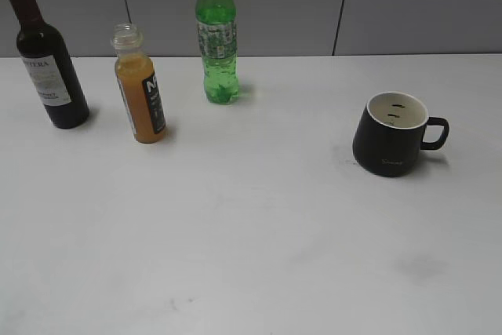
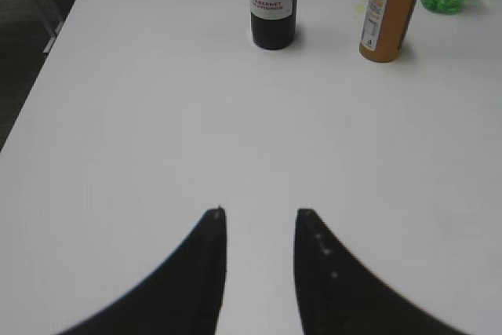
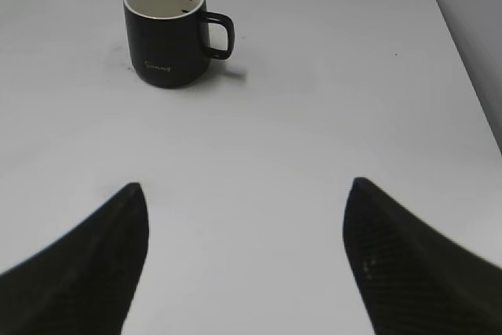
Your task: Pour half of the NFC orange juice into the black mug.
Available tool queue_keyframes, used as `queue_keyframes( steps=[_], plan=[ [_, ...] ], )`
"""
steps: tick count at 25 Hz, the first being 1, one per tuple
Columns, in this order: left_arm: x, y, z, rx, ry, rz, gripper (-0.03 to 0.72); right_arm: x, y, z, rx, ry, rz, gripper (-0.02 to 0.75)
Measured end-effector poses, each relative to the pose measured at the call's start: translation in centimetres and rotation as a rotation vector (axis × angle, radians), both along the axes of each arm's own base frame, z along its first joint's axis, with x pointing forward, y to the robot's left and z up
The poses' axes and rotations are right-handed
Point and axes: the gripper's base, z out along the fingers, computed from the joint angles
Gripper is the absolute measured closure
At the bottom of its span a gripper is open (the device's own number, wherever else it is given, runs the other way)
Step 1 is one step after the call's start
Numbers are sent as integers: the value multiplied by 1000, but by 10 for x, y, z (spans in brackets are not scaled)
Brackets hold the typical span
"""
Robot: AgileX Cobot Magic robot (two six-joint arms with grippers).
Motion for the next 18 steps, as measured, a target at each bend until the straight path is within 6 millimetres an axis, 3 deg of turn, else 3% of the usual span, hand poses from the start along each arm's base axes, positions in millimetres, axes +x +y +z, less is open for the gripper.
queue_keyframes(
  steps=[18],
  plan=[
    [0,0,0,0,0,0,450,0,0,0,0,0,0,150]
  ],
)
